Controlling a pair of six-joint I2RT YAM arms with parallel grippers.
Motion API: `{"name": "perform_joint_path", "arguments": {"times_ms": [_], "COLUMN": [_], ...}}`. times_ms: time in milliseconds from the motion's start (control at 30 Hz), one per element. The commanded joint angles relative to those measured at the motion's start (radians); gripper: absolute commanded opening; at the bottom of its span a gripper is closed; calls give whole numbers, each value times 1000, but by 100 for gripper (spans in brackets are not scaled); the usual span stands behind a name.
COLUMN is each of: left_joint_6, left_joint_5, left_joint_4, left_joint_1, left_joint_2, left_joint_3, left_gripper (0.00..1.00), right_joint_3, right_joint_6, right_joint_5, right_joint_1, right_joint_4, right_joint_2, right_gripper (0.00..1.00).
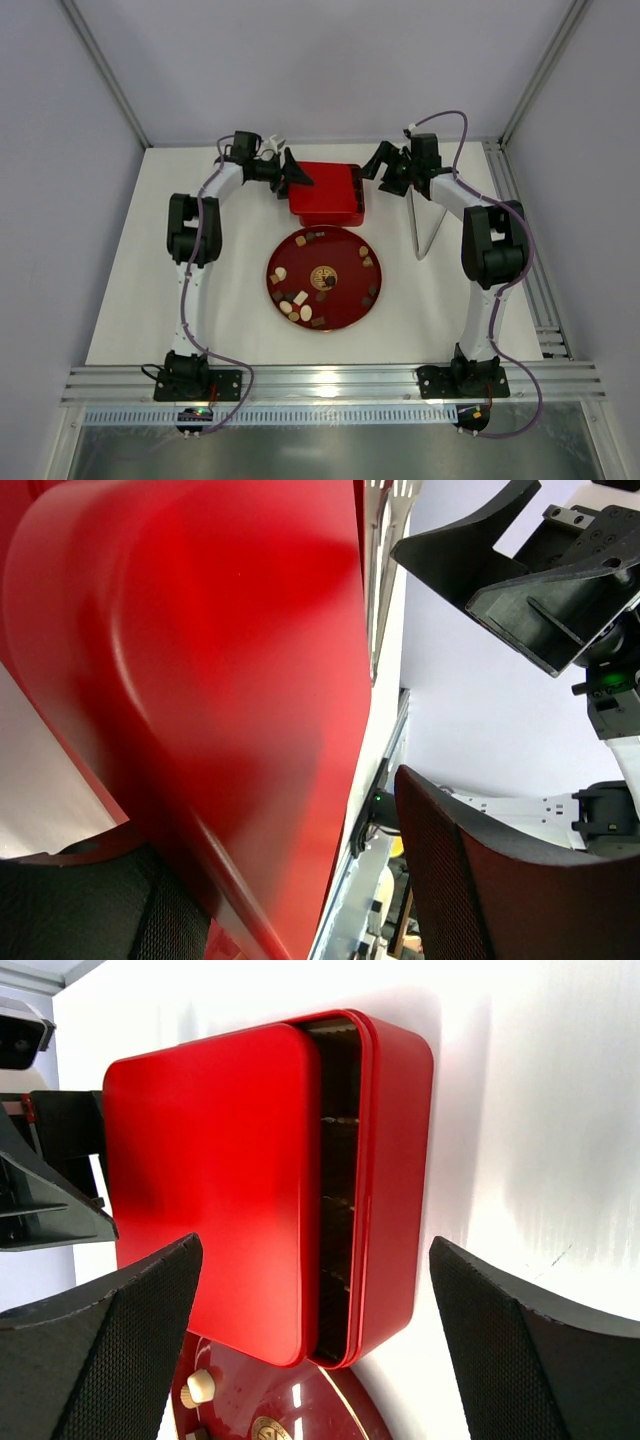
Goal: Pack the chocolate
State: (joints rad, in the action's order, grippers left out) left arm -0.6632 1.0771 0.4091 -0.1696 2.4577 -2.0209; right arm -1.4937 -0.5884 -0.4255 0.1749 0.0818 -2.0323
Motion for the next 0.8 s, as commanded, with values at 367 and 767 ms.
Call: {"name": "perform_joint_path", "arguments": {"times_ms": [367,767], "left_joint_6": [97,94], "left_joint_5": [-65,-48], "left_joint_4": [137,137], "left_joint_1": [28,42], "left_joint_2": [-78,-97], "left_joint_3": [-24,-25], "left_gripper": [67,67], "right_joint_3": [33,30], "right_joint_6": [-10,-16], "right_joint_5": [-13,-12], "right_joint_1": [12,20], "right_joint_4": [-63,-71], "right_joint_2": [14,3], "right_gripper": [94,94]}}
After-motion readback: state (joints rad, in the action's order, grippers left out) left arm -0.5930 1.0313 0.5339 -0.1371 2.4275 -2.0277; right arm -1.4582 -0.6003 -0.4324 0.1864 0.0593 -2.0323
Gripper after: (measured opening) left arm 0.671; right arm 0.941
